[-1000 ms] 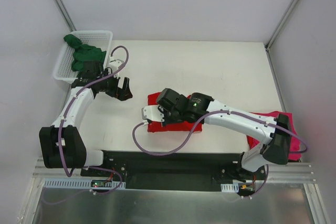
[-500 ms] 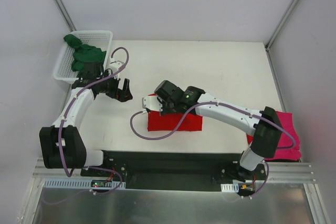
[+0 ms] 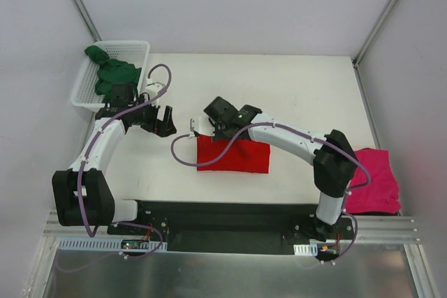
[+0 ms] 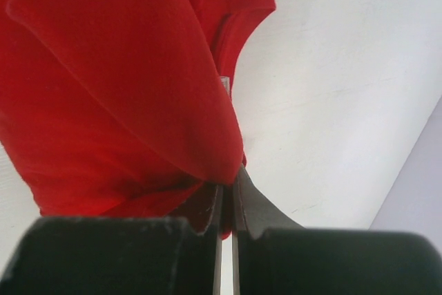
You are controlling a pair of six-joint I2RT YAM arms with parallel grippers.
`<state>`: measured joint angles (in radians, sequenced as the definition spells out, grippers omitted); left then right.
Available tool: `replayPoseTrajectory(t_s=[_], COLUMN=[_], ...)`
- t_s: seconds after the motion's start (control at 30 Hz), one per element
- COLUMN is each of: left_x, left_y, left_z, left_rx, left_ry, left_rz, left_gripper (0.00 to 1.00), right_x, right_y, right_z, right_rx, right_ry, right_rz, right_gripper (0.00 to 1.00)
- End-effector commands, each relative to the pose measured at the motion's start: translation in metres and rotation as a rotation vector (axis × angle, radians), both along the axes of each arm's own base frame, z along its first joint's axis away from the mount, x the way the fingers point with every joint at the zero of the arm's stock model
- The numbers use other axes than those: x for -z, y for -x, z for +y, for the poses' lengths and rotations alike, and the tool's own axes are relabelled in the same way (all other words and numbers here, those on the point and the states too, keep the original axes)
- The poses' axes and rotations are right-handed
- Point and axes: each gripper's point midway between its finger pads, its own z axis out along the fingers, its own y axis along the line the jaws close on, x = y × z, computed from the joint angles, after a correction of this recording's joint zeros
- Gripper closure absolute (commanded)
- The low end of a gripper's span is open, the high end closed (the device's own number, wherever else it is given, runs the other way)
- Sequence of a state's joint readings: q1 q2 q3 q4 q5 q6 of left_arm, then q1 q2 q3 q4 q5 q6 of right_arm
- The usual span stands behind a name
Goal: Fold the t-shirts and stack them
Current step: Fold the long partially folded tshirt into a neat square
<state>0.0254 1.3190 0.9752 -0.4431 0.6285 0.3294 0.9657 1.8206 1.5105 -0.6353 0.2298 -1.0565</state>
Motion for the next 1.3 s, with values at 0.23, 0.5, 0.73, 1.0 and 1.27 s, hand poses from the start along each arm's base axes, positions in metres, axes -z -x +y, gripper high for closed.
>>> replayPoseTrajectory(t_s=[0.23,0.5,0.73,1.0,1.27], left_x=[-0.012,-0.014,-0.011,-0.011,-0.009], left_y=[0.002,0.001,0.002,0.001,0.004], left_z=[-0.011,-0.013,-0.012,-0.014,-0.01], left_rx=[0.047,0.05,0.051,0.058,0.061], left_ry=[0.043,0.053,0.045,0.044,0.016], left_rz=[-0.026,-0.024,-0.02,-0.019,-0.022], left_gripper=[0.01,0.01,0.01,0.01,0.01], right_x=[-0.006,-0.025,-0.012,0.026,-0.008], right_y=[-0.032,-0.021,0.027,0.022,0.057], right_z=[0.008,-0.003,-0.035,-0.048,-0.017], right_rx=[0.021,0.056,0.031,0.047,-0.088], right_ry=[0.025,-0.023,0.001,0.005,-0.14], right_rz=[-0.087,-0.057,0.116,0.23,0.533], right_gripper=[0.14,0.04,0.04,0.04,0.04])
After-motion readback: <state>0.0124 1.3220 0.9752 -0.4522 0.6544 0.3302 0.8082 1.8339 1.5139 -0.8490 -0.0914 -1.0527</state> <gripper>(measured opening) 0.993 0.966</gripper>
